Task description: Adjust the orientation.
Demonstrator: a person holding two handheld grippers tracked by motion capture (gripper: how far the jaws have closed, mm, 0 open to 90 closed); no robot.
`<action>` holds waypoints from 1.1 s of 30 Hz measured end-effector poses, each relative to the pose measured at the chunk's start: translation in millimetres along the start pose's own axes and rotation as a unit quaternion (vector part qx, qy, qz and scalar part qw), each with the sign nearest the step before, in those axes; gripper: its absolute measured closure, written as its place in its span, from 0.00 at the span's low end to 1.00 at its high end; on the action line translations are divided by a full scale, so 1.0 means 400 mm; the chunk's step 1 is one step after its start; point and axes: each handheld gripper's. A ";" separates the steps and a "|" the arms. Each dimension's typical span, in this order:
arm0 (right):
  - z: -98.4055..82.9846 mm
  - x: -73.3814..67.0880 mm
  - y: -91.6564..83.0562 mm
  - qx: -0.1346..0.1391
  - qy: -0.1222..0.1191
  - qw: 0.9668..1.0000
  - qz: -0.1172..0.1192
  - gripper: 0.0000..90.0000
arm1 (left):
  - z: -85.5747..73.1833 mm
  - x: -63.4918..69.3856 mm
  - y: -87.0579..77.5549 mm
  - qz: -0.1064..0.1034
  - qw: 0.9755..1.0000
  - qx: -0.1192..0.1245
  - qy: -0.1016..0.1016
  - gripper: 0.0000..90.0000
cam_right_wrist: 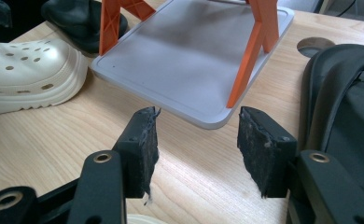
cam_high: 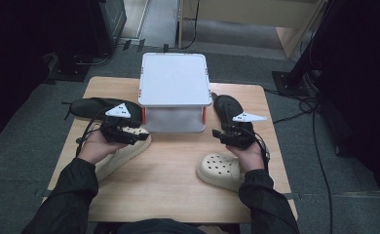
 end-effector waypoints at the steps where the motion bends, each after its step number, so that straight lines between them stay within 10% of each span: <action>1: -0.001 0.000 0.000 -0.002 0.000 1.000 0.002 0.53 | 0.000 -0.001 -0.001 0.000 1.000 0.000 0.002 0.42; 15: 0.013 -0.016 -0.029 -0.017 -0.052 0.998 -0.010 0.52 | -0.021 -0.026 -0.040 0.018 1.000 0.013 -0.006 0.44; 33: 0.033 -0.003 -0.014 -0.025 -0.047 0.999 0.002 0.52 | -0.091 -0.051 -0.121 0.034 0.999 0.022 -0.033 0.46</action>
Point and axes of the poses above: each handheld gripper's, and its own axes: y roughly forward along the jaws, z roughly out of its top, x roughly to its right, and after that the axes turned 2 degrees about -x, right-handed
